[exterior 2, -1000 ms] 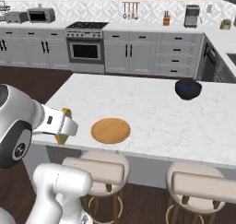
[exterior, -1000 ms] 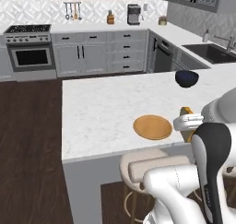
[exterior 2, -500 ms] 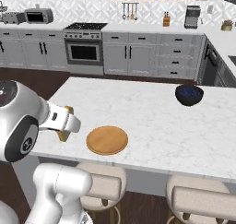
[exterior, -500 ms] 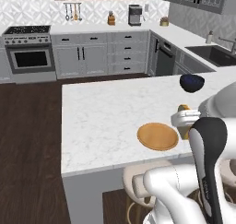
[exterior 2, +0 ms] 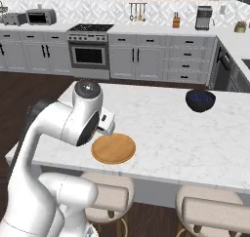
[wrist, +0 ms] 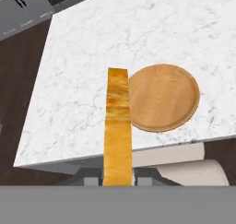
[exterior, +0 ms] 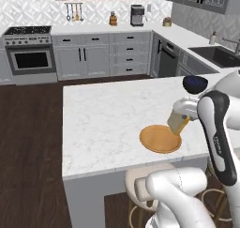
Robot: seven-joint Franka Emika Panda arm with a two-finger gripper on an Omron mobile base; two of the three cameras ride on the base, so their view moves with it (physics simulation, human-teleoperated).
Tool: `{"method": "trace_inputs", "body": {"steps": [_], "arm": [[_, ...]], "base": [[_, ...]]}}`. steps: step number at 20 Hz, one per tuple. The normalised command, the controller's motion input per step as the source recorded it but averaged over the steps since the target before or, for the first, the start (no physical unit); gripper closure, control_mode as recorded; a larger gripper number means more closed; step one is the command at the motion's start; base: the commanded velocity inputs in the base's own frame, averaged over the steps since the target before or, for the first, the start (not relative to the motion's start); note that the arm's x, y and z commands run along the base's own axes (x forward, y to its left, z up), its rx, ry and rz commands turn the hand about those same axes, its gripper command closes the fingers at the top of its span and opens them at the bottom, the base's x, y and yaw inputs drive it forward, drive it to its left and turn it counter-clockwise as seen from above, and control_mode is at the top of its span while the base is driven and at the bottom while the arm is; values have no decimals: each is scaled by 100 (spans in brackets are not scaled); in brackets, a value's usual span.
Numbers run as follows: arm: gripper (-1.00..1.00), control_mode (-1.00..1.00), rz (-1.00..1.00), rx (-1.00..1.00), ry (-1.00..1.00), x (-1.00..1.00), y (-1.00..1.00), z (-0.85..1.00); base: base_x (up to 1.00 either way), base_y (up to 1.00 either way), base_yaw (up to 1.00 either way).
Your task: Start the toaster. Once the lever pops up, take the bread to the plate on the dining counter.
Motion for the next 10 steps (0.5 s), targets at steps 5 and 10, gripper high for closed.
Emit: {"method": "trace_inputs", "body": {"steps": [5,10], "arm": [[100,-100,8,16,6,64,-32,-74],[100,-100,5,9,3,66,-7,-73]], "base": [[0,0,0],[0,0,0]]}}
